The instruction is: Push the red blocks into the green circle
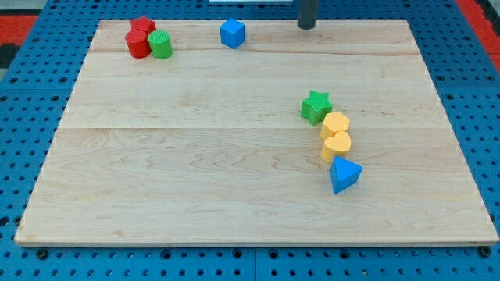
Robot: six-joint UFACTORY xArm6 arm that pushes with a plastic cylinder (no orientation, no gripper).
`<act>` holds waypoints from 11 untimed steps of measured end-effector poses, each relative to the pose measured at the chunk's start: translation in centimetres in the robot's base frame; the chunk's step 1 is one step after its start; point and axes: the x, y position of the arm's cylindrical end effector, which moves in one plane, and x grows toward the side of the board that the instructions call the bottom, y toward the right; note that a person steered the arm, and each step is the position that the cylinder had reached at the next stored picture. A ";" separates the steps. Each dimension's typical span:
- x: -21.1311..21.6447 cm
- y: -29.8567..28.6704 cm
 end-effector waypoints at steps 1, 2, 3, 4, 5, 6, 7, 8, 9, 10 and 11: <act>0.1 -9.6; 0.0 -20.3; 0.0 -25.3; 0.5 -28.1; 3.7 -32.5; 6.1 -33.2; 7.6 -33.2; 6.3 -34.4; 5.3 -39.6; 8.7 -39.4; 12.0 -38.4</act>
